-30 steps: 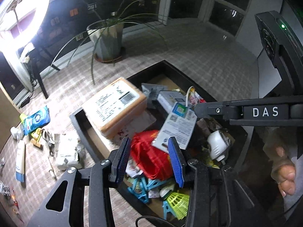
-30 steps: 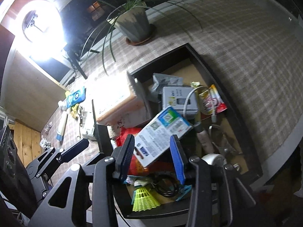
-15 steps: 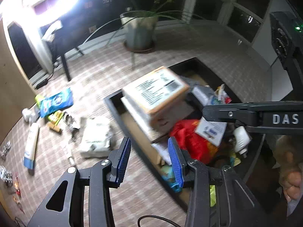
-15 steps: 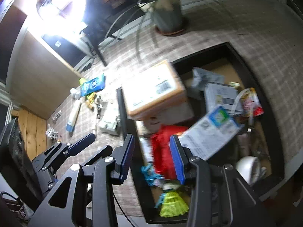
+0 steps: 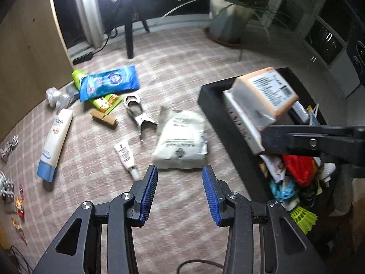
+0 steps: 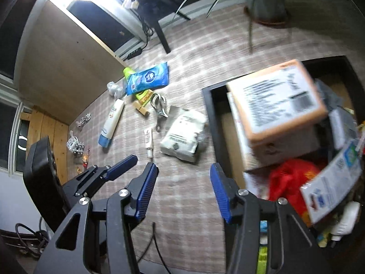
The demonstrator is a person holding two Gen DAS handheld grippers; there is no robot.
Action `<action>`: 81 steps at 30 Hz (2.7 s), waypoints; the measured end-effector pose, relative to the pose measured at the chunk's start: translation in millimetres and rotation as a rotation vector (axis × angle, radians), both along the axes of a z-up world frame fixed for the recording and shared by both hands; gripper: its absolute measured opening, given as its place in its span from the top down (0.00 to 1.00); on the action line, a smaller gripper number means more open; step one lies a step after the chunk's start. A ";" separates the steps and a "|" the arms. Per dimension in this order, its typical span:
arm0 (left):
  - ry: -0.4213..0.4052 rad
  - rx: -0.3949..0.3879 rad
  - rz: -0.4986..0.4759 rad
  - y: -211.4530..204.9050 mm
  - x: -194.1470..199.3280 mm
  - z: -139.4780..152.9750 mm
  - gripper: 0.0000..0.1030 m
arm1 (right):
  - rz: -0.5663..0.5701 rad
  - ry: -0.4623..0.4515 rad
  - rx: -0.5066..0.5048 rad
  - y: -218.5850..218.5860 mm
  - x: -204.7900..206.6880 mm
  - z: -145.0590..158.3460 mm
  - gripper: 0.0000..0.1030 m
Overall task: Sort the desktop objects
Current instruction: 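Reach the right tool to the white shower-cap packet and close on it, then carry the shower-cap packet with the right tool and drop it into the bin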
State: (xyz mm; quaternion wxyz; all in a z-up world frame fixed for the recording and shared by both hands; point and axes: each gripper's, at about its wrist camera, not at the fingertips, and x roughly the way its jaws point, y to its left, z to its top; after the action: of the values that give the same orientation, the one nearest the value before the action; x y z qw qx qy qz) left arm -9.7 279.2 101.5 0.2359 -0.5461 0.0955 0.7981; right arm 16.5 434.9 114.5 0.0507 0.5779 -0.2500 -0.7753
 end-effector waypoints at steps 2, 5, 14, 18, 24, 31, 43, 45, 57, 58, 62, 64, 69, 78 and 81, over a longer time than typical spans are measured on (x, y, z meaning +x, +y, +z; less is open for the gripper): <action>-0.007 -0.001 -0.005 -2.2 -5.1 -6.2 0.62 | 0.003 -0.018 -0.010 -6.9 -10.8 -8.5 0.53; -0.014 -0.001 -0.027 -1.8 -11.0 -13.9 0.62 | -0.003 -0.053 -0.014 -16.6 -25.2 -24.1 0.53; -0.077 0.062 -0.041 -5.1 -33.1 -37.7 0.60 | -0.031 -0.148 -0.006 -30.7 -57.1 -66.8 0.52; -0.103 0.063 -0.045 -5.0 -39.9 -49.4 0.60 | -0.048 -0.174 0.007 -35.0 -65.0 -78.1 0.52; -0.120 0.069 -0.061 -1.4 -48.3 -60.7 0.55 | -0.083 -0.202 0.022 -38.3 -74.4 -88.3 0.52; -0.167 0.120 -0.036 -3.0 -60.9 -72.5 0.55 | -0.107 -0.204 0.036 -39.6 -81.6 -94.4 0.49; -0.167 0.139 -0.043 -4.0 -58.1 -75.3 0.55 | -0.123 -0.220 0.049 -35.4 -71.7 -88.4 0.49; -0.166 0.142 -0.040 -3.0 -57.8 -75.1 0.55 | -0.138 -0.225 0.071 -32.4 -66.1 -89.4 0.49; -0.165 0.170 -0.054 -2.4 -48.6 -69.0 0.63 | -0.103 -0.216 -0.014 -42.9 -70.0 -92.1 0.54; -0.163 0.171 -0.053 -3.0 -48.1 -68.2 0.63 | -0.097 -0.213 -0.015 -44.1 -70.0 -91.2 0.54; -0.177 0.183 -0.042 -1.2 -40.6 -65.4 0.66 | -0.088 -0.207 -0.021 -45.1 -67.6 -91.5 0.55; -0.160 0.182 -0.043 -2.2 -45.4 -61.3 0.66 | -0.078 -0.193 -0.023 -47.2 -65.7 -87.5 0.55; -0.109 0.187 -0.057 -7.8 -37.6 -38.6 0.66 | -0.042 -0.151 -0.016 -51.3 -59.5 -63.8 0.55; -0.015 0.203 -0.116 -1.3 -6.1 18.2 0.66 | -0.026 -0.074 0.012 -41.3 -41.4 -24.0 0.55; 0.007 0.203 -0.146 16.0 0.4 28.4 0.66 | -0.039 -0.063 0.011 -25.7 -27.2 -12.4 0.55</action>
State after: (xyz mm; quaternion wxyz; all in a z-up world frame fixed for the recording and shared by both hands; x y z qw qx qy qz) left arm -9.2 295.2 129.9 0.3471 -0.5083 0.0544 0.7863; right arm -10.8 409.2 102.1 0.0245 0.5972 -0.2583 -0.7589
